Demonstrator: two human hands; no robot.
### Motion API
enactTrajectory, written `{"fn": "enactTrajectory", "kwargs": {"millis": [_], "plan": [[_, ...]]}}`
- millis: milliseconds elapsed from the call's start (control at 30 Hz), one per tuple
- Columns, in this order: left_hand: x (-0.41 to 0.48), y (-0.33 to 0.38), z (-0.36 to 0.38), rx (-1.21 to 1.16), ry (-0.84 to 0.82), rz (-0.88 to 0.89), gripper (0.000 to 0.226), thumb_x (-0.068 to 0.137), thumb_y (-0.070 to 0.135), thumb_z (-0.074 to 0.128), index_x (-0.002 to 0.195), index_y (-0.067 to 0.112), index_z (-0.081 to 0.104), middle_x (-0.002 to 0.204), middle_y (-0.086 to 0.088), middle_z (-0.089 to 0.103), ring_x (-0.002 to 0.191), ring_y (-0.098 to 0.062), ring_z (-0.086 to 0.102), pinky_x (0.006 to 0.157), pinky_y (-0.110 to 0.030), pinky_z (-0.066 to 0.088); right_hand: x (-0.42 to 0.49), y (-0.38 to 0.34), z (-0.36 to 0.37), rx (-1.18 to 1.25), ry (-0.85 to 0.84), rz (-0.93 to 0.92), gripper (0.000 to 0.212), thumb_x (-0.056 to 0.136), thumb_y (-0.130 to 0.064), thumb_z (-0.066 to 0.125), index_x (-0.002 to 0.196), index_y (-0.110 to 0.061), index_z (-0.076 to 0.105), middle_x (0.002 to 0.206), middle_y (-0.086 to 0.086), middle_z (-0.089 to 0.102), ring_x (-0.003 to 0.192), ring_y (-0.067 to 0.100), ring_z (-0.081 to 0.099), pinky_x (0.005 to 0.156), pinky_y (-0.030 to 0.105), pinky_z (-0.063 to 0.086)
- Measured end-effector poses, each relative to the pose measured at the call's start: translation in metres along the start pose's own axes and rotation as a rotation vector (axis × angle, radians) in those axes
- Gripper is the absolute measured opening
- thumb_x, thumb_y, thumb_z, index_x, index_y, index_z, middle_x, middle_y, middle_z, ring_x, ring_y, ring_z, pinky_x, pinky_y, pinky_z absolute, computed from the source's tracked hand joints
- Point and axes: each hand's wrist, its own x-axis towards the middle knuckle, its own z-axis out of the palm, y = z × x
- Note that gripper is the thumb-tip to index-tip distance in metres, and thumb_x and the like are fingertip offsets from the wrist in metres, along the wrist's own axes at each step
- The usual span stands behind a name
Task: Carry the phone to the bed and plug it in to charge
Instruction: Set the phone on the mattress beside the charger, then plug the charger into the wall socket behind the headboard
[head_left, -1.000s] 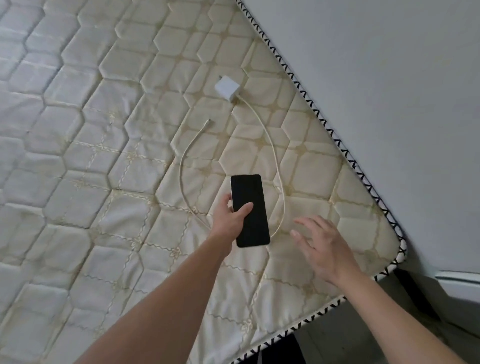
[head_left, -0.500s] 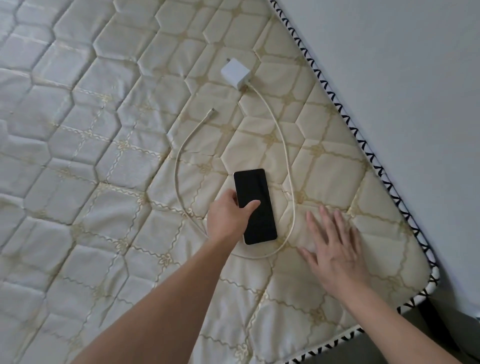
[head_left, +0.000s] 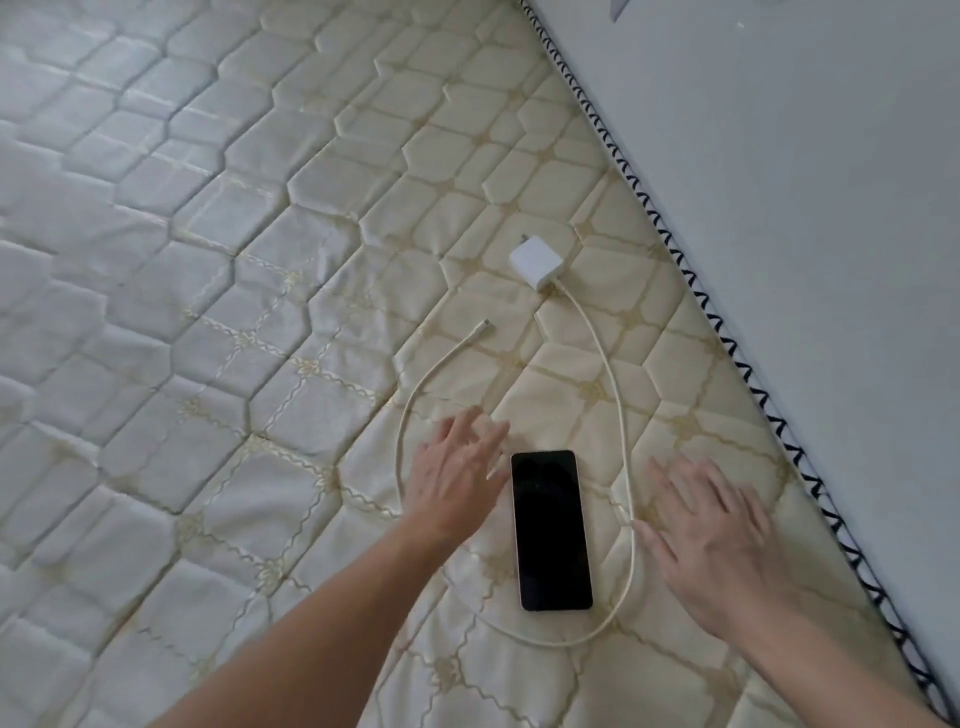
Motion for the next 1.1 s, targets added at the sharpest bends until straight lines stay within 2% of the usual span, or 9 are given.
{"fn": "enactTrajectory", "kwargs": {"millis": [33,100,233,333,500,700,800,933,1100], "plan": [[0.009,-0.005,-0.003,0.02,-0.073,0.024,0.066,0.093,0.059,0.049,0.153,0.042,0.027,0.166,0.002,0.018,0.15,-0.022,0.019,0.115,-0.041,0.034,0.016,-0.004,-0.008,-0.017,0.017,-0.023,0.073,0.091,-0.065,0.01,0.153,-0.03,0.028,0.156,0.003,0.039,0.147,0.026,0.029,0.117,0.051,0.028],[0.023,-0.014,-0.005,0.055,-0.207,0.065,0.083,0.088,0.069,0.05,0.156,0.045,0.01,0.169,0.006,-0.007,0.155,-0.018,-0.003,0.124,-0.045,0.016,0.049,-0.014,-0.027,-0.042,0.046,-0.079,0.067,0.093,-0.059,0.024,0.154,-0.031,0.022,0.159,0.002,0.034,0.148,0.024,0.025,0.119,0.048,0.025],[0.03,-0.025,-0.001,0.123,-0.279,0.1,0.102,0.081,0.068,0.061,0.154,0.048,-0.006,0.165,0.01,-0.022,0.153,-0.015,-0.016,0.122,-0.056,0.005,0.11,-0.043,-0.065,-0.017,0.163,-0.174,0.062,0.092,-0.052,0.04,0.148,-0.024,0.034,0.148,0.009,0.046,0.138,0.029,0.039,0.113,0.047,0.032],[0.03,-0.028,0.003,0.134,-0.273,0.105,0.104,0.081,0.068,0.061,0.153,0.048,-0.011,0.164,0.011,-0.027,0.151,-0.016,-0.022,0.122,-0.06,0.003,0.15,-0.066,-0.084,0.024,0.178,-0.208,0.06,0.093,-0.049,0.044,0.146,-0.023,0.034,0.148,0.011,0.044,0.135,0.031,0.041,0.11,0.047,0.034],[0.032,-0.03,0.007,0.117,-0.27,0.107,0.104,0.082,0.067,0.06,0.152,0.048,-0.015,0.163,0.01,-0.03,0.15,-0.017,-0.026,0.121,-0.062,0.002,0.211,-0.089,-0.096,0.078,0.141,-0.21,0.066,0.095,-0.048,0.044,0.151,-0.022,0.021,0.155,0.01,0.034,0.136,0.031,0.038,0.106,0.047,0.038],[0.036,-0.03,0.012,0.102,-0.283,0.089,0.106,0.082,0.066,0.06,0.149,0.051,-0.02,0.16,0.012,-0.035,0.147,-0.016,-0.031,0.12,-0.062,-0.002,0.261,-0.098,-0.088,0.122,0.155,-0.122,0.077,0.095,-0.054,0.044,0.155,-0.018,0.011,0.159,0.01,0.028,0.138,0.03,0.037,0.103,0.046,0.041],[0.037,-0.031,0.017,0.097,-0.283,0.085,0.107,0.081,0.067,0.061,0.148,0.051,-0.022,0.159,0.012,-0.037,0.145,-0.016,-0.034,0.119,-0.062,-0.004,0.279,-0.107,-0.08,0.168,0.236,-0.048,0.077,0.092,-0.056,0.049,0.15,-0.011,0.025,0.147,0.012,0.045,0.127,0.033,0.047,0.097,0.045,0.044],[0.039,-0.032,0.022,0.1,-0.287,0.085,0.108,0.081,0.066,0.063,0.148,0.051,-0.021,0.159,0.012,-0.037,0.147,-0.016,-0.033,0.119,-0.062,-0.005,0.294,-0.116,-0.079,0.286,0.369,0.031,0.056,0.084,-0.047,0.064,0.126,-0.011,0.056,0.123,0.015,0.062,0.113,0.035,0.055,0.085,0.04,0.048],[0.037,-0.033,0.02,0.102,-0.301,0.08,0.108,0.082,0.066,0.062,0.148,0.051,-0.021,0.159,0.012,-0.037,0.147,-0.016,-0.033,0.119,-0.063,-0.005,0.27,-0.113,-0.079,0.416,0.346,-0.017,0.054,0.07,-0.034,0.075,0.116,-0.011,0.057,0.114,0.014,0.062,0.103,0.034,0.059,0.077,0.035,0.045]]}}
